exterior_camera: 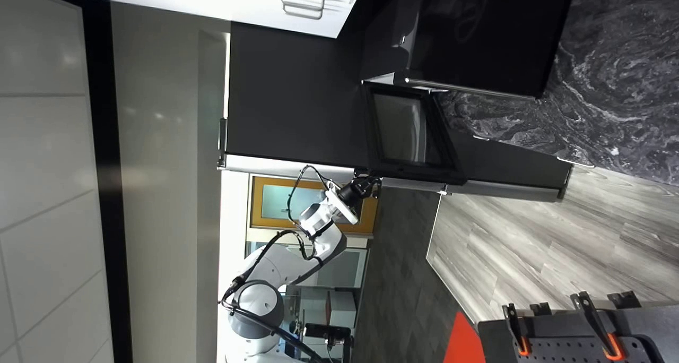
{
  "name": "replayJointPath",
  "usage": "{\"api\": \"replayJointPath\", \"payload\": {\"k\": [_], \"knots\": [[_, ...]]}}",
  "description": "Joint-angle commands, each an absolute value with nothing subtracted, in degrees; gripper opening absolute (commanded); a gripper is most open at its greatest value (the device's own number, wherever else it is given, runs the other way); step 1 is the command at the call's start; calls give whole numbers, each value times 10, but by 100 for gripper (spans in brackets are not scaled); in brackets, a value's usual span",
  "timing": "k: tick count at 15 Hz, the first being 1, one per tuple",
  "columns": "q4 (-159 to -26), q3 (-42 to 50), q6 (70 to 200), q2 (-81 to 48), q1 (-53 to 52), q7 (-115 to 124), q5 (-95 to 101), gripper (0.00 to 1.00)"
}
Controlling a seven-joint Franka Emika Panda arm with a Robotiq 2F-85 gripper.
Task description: Close the door of the microwave
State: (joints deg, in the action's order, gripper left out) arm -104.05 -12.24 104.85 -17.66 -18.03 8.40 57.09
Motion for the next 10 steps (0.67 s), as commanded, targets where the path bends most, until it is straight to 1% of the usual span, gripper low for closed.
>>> {"api": "replayJointPath", "payload": {"k": [1,5,10], "knots": [[-1055,-106,1075,-165,-164,95,617,0],[-1065,-91,1088,-161,-143,100,664,0],[-1072,-68,1114,-168,-107,124,675,0]]}}
